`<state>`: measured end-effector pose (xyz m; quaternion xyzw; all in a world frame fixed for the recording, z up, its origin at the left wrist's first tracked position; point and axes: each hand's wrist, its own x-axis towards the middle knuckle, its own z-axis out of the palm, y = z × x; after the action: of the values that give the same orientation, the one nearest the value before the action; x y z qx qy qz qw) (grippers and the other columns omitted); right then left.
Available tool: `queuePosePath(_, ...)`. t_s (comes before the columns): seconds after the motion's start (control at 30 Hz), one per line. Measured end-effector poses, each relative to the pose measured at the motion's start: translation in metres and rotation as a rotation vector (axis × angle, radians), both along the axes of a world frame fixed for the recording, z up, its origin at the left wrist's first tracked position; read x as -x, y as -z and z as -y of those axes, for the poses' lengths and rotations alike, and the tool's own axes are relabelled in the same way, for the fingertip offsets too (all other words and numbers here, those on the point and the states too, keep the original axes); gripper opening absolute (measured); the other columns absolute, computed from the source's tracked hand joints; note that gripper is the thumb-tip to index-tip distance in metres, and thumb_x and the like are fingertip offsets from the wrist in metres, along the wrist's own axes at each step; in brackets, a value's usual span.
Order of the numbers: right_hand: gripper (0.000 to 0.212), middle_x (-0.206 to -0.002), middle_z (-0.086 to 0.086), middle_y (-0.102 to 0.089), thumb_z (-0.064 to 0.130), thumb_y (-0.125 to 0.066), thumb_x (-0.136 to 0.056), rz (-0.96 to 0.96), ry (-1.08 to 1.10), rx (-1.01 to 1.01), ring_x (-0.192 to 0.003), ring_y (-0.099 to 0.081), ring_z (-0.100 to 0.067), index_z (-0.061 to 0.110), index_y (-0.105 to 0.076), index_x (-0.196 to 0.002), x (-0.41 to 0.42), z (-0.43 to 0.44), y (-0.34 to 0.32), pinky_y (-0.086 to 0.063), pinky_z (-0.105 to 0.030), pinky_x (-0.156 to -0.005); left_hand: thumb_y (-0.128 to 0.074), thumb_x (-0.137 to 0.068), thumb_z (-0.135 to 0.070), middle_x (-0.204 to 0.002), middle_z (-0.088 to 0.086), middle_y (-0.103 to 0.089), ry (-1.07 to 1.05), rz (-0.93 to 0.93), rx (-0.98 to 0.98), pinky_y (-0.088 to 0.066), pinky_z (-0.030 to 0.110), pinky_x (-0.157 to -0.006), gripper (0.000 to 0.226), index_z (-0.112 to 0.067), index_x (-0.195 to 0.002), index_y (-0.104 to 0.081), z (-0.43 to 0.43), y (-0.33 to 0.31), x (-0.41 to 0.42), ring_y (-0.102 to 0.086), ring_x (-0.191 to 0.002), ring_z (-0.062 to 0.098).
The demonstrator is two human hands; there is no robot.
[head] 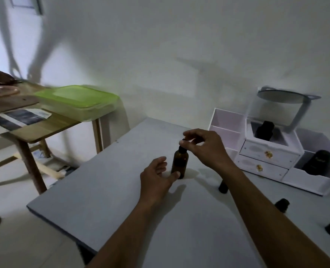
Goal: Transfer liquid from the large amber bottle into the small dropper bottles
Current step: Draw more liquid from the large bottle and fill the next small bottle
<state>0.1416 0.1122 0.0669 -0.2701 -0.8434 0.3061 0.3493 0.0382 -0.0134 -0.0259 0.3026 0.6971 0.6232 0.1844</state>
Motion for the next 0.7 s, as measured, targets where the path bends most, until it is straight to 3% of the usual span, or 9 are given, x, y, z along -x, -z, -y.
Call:
queuePosePath(0.1,0.023,-0.092,0.013,-0.072,0.031,-0.079,-0.084,0.025,0.004,0.001,-0.086,-0.068,0.002,0.022,-0.077,-0.106,0.01,-0.002,0.008,-0.045,-0.009,-0.071,-0.086,-0.067,-0.029,-0.127,-0.003,-0.061,0.034,-0.036,0.005,-0.05,0.027,-0.093,0.072,-0.024,-0.131,-0.055,-0.012,-0.001,0.004,-0.06,-0.107,0.011)
queuePosePath(0.2,0.018,-0.089,0.014,-0.073,0.027,-0.078,-0.085,0.01,0.02,0.011,-0.087,-0.068,0.004,0.021,-0.078,-0.101,0.012,-0.007,0.013,-0.047,-0.011,-0.077,-0.086,-0.067,-0.032,-0.129,-0.003,-0.061,0.092,-0.065,0.008,-0.048,0.024,-0.09,0.073,-0.022,-0.132,-0.055,-0.02,-0.002,0.007,-0.06,-0.108,0.012)
queuePosePath(0.33,0.016,-0.084,0.016,-0.072,0.026,-0.081,-0.082,-0.02,0.018,0.069,-0.078,-0.067,0.014,0.02,-0.079,-0.096,0.011,-0.011,0.014,-0.046,0.0,-0.069,-0.083,-0.071,-0.029,-0.115,-0.006,-0.068,0.144,-0.082,0.004,-0.05,0.022,-0.089,0.058,-0.022,-0.125,-0.062,-0.025,-0.003,0.008,-0.063,-0.095,0.007)
queuePosePath(0.5,0.008,-0.077,0.017,-0.073,0.022,-0.082,-0.081,-0.053,0.023,0.102,-0.072,-0.067,0.013,0.018,-0.08,-0.088,0.012,-0.009,0.013,-0.045,0.001,-0.066,-0.081,-0.074,-0.026,-0.113,-0.007,-0.069,0.148,-0.087,0.007,-0.045,0.009,-0.076,0.054,-0.023,-0.125,-0.062,-0.026,0.0,0.01,-0.065,-0.095,0.006)
queuePosePath(0.7,0.005,-0.075,0.005,-0.075,0.015,-0.08,-0.082,-0.078,0.055,0.075,-0.067,-0.067,0.006,0.011,-0.08,-0.084,0.015,-0.006,0.011,-0.046,-0.002,-0.064,-0.081,-0.075,-0.023,-0.112,-0.007,-0.069,0.145,-0.107,0.02,-0.051,0.021,-0.089,0.051,-0.022,-0.123,-0.063,-0.025,-0.001,0.008,-0.066,-0.095,0.007)
